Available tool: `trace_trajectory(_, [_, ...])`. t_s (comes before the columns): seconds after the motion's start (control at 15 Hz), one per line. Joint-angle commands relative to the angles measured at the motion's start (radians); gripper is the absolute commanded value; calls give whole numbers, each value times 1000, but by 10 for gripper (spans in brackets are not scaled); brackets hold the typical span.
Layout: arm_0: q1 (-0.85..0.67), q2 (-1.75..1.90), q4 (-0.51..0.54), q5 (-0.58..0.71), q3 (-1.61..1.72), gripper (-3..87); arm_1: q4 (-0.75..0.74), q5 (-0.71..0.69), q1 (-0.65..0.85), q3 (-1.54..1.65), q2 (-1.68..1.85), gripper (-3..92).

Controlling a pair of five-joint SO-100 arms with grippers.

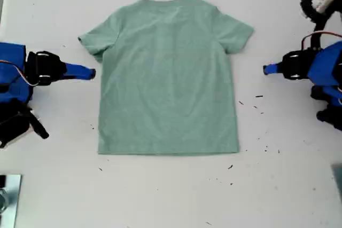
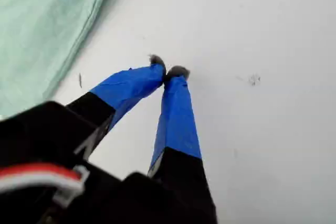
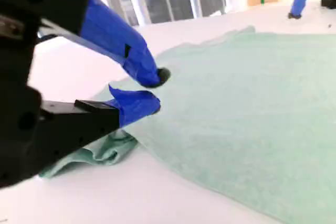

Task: Fold t shirt

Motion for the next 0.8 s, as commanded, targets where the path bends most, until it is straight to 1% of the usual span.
trace_trajectory(0.0, [-17,9,-3,28,9,-2,-3,265,5,60,15,22])
trace_trajectory(0.27, [-15,9,-3,28,9,-2,-3,259,3,60,15,22])
trace_trajectory(0.6, [-8,9,-3,31,12,-2,12,273,-52,37,15,22])
trace_trajectory(0.67, [-5,9,-3,31,12,-2,17,259,-66,-46,5,22])
trace_trajectory(0.73, [0,9,-3,31,12,-2,44,212,-26,-207,-106,22])
